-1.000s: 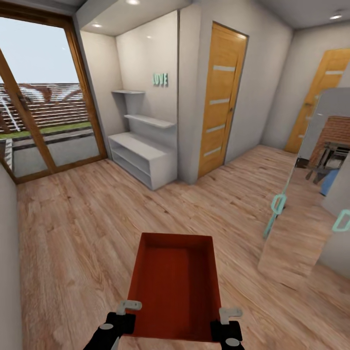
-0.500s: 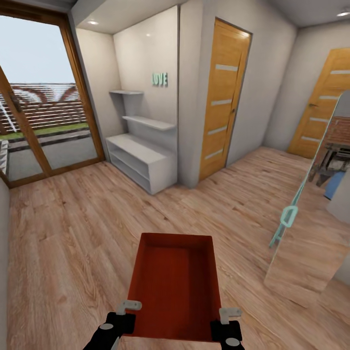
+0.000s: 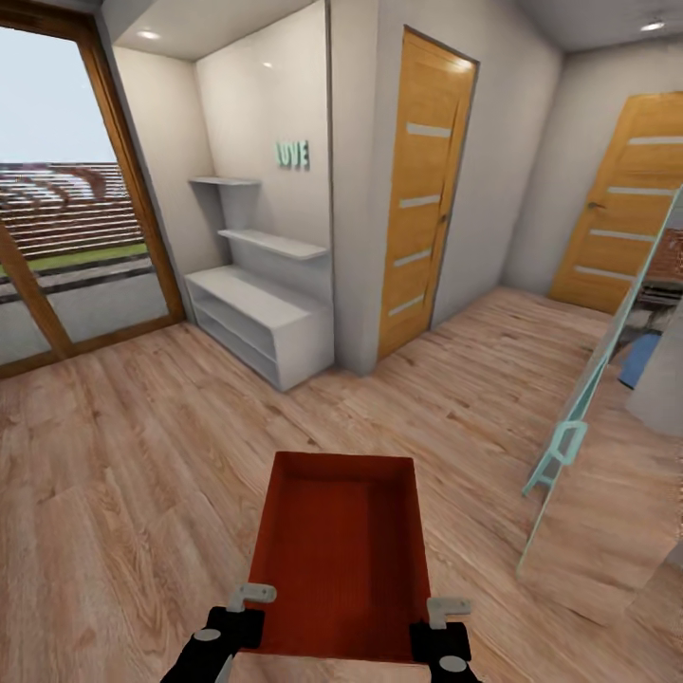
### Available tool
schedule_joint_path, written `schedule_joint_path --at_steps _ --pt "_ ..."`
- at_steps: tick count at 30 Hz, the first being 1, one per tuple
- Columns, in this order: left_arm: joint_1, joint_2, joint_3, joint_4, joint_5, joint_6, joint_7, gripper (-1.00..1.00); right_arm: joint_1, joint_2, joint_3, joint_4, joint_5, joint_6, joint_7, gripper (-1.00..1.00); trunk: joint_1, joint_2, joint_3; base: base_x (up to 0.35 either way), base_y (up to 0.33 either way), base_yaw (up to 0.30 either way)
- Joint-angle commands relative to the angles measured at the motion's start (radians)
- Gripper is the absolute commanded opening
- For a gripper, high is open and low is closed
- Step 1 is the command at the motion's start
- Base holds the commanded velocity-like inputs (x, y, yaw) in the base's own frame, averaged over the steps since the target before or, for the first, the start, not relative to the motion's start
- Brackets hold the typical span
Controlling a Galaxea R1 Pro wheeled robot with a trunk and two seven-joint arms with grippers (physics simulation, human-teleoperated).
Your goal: Move the two storage containers from the living room to the garage. In the garage, place one container on the floor and stack the other container on top of it (either order is fine).
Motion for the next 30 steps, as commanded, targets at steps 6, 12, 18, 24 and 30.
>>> schedule_joint_path --at_steps 6,12,18,24,30 --pt "0.001 0.0 -0.03 0.058 -0.091 0.006 0.012 -1.0 -0.004 0.001 -0.006 0.0 0.0 -0.006 -0.101 -1.0 0.001 -0.001 -0.001 0.322 0.0 -0.242" --pt "0.001 0.0 -0.03 0.058 -0.091 0.006 0.012 -1.0 -0.004 0.0 -0.006 0.0 0.0 -0.006 -0.101 -1.0 0.001 -0.001 -0.001 0.322 0.0 -0.243" --pt "0.001 0.0 -0.03 0.058 -0.091 0.006 0.012 -1.0 -0.004 0.001 -0.006 0.0 0.0 -0.005 -0.101 -1.0 0.001 -0.001 -0.001 0.322 0.0 -0.243" --pt "0.001 0.0 -0.03 0.058 -0.091 0.006 0.012 -1.0 -0.004 0.0 -0.006 0.0 0.0 -0.005 -0.101 -1.0 0.001 -0.001 -0.001 0.322 0.0 -0.23" --pt "0.001 0.0 -0.03 0.058 -0.091 0.006 0.012 -1.0 -0.004 0.0 -0.006 0.0 0.0 -0.005 -0.101 -1.0 0.001 -0.001 -0.001 0.322 0.0 -0.056"
